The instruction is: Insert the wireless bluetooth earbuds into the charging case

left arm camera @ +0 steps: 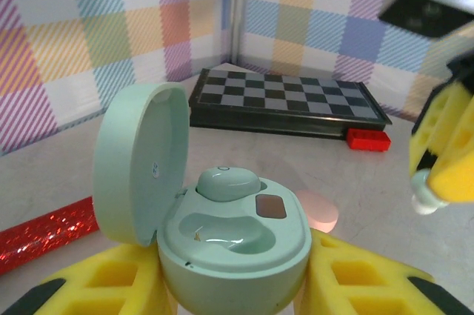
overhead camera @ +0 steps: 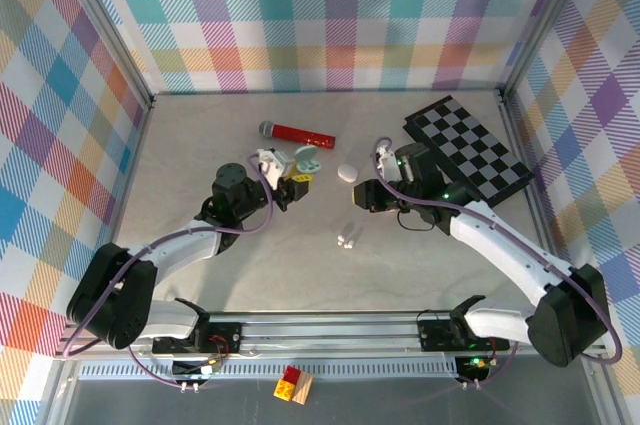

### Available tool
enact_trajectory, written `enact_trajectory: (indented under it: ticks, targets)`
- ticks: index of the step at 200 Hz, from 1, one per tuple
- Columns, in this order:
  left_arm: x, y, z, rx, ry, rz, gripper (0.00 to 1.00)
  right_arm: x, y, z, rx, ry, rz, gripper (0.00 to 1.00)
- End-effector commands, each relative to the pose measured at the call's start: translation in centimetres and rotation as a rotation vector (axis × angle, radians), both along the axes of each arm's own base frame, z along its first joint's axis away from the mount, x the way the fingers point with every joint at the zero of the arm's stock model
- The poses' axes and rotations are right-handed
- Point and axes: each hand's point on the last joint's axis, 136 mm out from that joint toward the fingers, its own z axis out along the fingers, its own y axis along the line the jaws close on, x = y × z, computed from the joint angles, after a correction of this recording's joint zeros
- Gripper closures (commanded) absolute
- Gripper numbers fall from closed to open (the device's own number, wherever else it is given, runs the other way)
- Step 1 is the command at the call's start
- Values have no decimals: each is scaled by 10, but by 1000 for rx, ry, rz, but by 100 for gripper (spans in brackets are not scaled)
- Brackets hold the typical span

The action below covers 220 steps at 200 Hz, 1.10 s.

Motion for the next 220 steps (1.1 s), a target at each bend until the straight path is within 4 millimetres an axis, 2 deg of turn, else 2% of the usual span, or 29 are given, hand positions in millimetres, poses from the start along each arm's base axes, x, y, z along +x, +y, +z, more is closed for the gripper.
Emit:
enact_trajectory:
  ticks: [1,41,72,151,220]
  targets:
    - [-2,-16,22,19,-152,-34,63,-11,17,37,187,-11,90,79]
    - [-14,-41,19,49,-196,-100,64,-13,24,64,313,-28,131,79]
    - [-21,-53,18,59,-203,-132,64,-12,27,71,365,-20,145,79]
    - [-41,-76,21,106,-234,-223,64,-6,28,65,385,4,134,79]
    - [-48,-79,26,117,-255,-239,63,-4,26,56,364,16,114,79]
